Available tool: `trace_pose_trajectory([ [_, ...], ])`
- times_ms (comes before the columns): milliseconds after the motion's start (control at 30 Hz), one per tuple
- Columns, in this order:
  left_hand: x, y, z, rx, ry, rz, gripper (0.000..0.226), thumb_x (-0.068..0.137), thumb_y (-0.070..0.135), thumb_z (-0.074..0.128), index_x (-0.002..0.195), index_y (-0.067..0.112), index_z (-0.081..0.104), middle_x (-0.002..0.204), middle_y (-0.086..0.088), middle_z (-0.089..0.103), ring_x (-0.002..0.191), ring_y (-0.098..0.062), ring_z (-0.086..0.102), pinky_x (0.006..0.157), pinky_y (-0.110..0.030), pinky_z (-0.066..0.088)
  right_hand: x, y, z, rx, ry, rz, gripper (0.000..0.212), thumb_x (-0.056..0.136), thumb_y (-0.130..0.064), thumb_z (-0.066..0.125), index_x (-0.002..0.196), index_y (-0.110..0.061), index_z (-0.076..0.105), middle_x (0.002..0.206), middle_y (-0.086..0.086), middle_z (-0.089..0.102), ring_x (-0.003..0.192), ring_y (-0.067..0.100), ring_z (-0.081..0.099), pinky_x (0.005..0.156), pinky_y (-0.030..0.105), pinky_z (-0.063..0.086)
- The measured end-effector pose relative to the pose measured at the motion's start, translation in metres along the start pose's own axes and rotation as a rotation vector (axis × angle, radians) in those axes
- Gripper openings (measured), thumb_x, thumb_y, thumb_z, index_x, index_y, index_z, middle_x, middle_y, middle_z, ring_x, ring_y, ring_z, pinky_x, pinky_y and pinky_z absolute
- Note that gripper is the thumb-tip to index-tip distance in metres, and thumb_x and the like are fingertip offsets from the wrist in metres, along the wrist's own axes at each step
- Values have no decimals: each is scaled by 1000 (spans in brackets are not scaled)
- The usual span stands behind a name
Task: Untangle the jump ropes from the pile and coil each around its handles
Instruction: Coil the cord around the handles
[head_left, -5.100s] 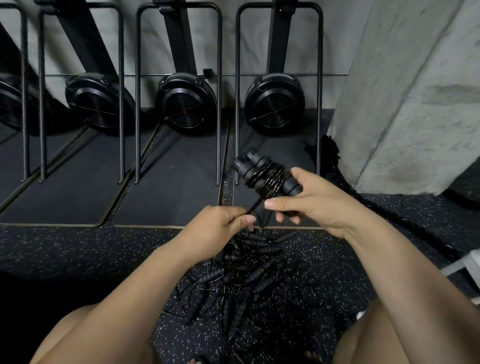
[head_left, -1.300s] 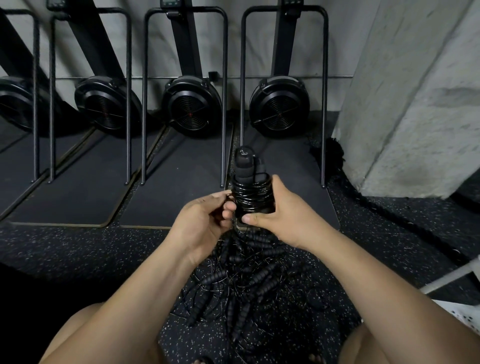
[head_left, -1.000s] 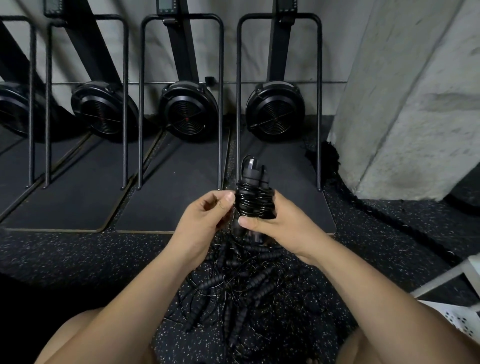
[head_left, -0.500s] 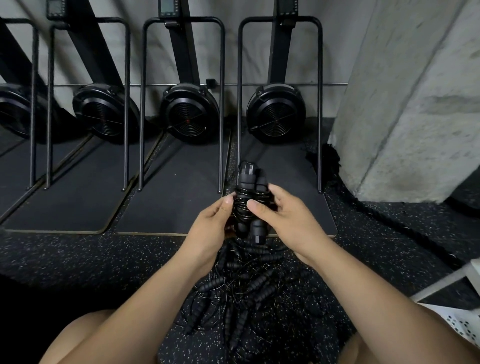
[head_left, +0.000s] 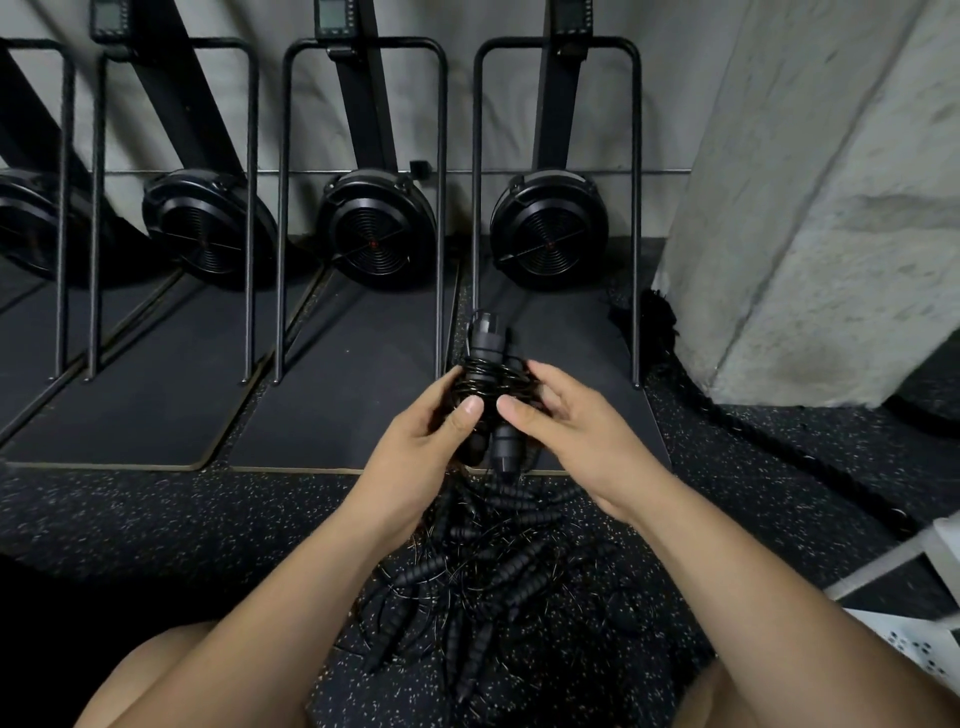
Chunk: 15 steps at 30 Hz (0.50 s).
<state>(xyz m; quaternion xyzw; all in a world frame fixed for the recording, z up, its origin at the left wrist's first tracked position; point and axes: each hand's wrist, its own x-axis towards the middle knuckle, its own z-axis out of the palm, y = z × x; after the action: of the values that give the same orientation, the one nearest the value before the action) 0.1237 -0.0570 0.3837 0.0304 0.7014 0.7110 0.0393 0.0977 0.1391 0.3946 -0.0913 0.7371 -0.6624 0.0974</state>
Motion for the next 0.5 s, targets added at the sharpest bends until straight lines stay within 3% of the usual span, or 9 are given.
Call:
trace_pose_trajectory([
  [67,0,6,-1,-5,1,18,47,105,37,63,152,36,55,139,9,71,128,-11,66,115,-48,48,-3,-4,3,-11,-6,-25,54,103,-29,72,153,-30,54,138,-18,71,132,-2,62,114,27,45],
  [167,0,23,-1,14,12,73,49,101,39,64,149,41,56,126,12,75,109,1,69,108,-35,50,-8,-14,2,-34,16,-68,51,105,-27,69,154,-28,54,140,-14,71,134,3,62,117,33,44],
  [333,0,64,11,123,-53,125,54,100,52,61,152,41,54,137,17,70,127,1,63,117,-39,46,-22,-57,-17,-21,71,-95,48,100,-22,76,145,-24,62,131,-10,76,126,6,69,112,30,49],
  [500,-3,119,37,294,-143,203,50,96,54,66,144,40,63,126,19,75,120,-1,68,113,-40,50,-55,-120,-59,-168,104,-57,48,89,-25,87,132,-19,68,118,-4,81,113,12,76,112,42,53],
])
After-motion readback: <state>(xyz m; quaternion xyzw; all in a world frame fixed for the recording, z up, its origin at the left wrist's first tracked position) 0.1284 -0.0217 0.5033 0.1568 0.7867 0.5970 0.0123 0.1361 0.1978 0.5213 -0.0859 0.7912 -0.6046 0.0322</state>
